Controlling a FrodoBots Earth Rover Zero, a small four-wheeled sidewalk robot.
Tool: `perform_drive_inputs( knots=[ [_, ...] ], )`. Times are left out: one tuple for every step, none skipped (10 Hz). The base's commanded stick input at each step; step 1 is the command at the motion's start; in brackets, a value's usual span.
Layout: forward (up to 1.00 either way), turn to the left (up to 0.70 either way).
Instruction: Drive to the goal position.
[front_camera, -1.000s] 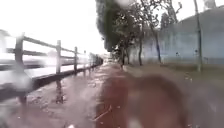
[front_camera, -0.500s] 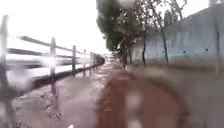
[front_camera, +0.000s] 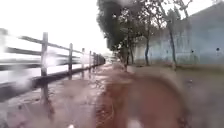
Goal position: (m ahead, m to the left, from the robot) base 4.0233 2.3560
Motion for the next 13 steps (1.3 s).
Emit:
perform_drive_inputs(
  knots=[
    [1.00,0.00],
    [1.00,0.00],
    [1.00,0.00],
    [0.83,0.00],
    [0.12,0.00],
    [0.00,0.00],
    [0.00,0.00],
    [0.00,0.00],
    [0.00,0.00],
    [0.00,0.00],
    [0.00,0.00],
    [0.00,0.00],
    [0.00,0.00]
  ],
)
